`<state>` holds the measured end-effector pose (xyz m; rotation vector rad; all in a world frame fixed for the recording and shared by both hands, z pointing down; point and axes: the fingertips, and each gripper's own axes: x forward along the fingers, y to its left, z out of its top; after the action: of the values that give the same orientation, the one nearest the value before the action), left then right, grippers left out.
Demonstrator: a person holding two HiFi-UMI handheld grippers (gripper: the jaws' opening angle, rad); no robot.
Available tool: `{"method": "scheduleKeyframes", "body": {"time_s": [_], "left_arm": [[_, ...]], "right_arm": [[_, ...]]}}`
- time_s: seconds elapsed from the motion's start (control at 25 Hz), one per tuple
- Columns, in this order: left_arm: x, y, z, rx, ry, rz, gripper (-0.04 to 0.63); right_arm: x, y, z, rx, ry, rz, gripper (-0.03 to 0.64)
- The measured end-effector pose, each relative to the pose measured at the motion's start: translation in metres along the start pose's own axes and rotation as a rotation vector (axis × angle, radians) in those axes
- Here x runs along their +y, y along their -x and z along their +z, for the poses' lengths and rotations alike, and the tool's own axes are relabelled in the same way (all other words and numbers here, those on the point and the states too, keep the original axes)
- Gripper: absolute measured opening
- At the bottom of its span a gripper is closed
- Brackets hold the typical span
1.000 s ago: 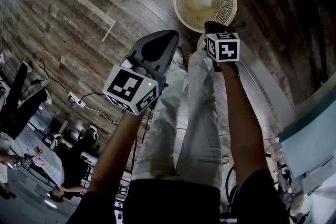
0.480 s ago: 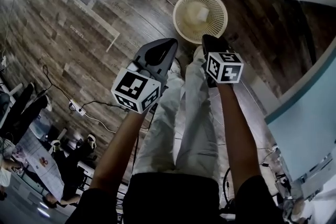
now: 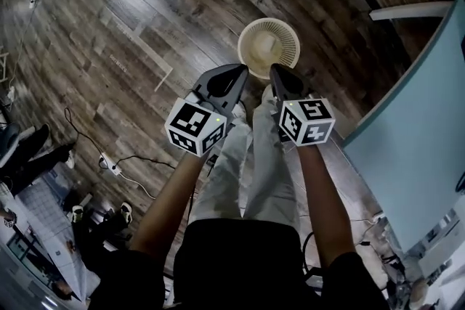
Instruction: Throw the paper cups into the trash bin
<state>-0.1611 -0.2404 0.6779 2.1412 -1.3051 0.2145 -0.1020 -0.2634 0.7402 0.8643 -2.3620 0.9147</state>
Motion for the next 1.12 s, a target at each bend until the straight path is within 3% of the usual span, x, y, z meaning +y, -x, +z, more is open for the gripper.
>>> {"method": "scheduleKeyframes", "body": {"time_s": [0.32,0.68,0.92,1.12], "left_arm": [[-0.041,0.026,0.055,-0.043,-0.07,-0.039,0.003],[-0.078,0.061,0.133,-0.157,-0.11,-0.053,0.003],[-0.084,0.091,0.159,-0.195,-0.118,-0.049,0.003],[-0.094,0.118,0.184,-0.236,-0.167,-0.047,0.003]], "right_arm": [[0.052,0.068,0.071,-0.108,0.05,0.027,0.005],[0.099,0.128,0.156,-0.234,0.131,0.043,0.005],[0.135,0.153,0.19,-0.314,0.173,0.048,0.005],[0.167,0.176,0.214,-0.375,0.236,0.049,0.005]]}}
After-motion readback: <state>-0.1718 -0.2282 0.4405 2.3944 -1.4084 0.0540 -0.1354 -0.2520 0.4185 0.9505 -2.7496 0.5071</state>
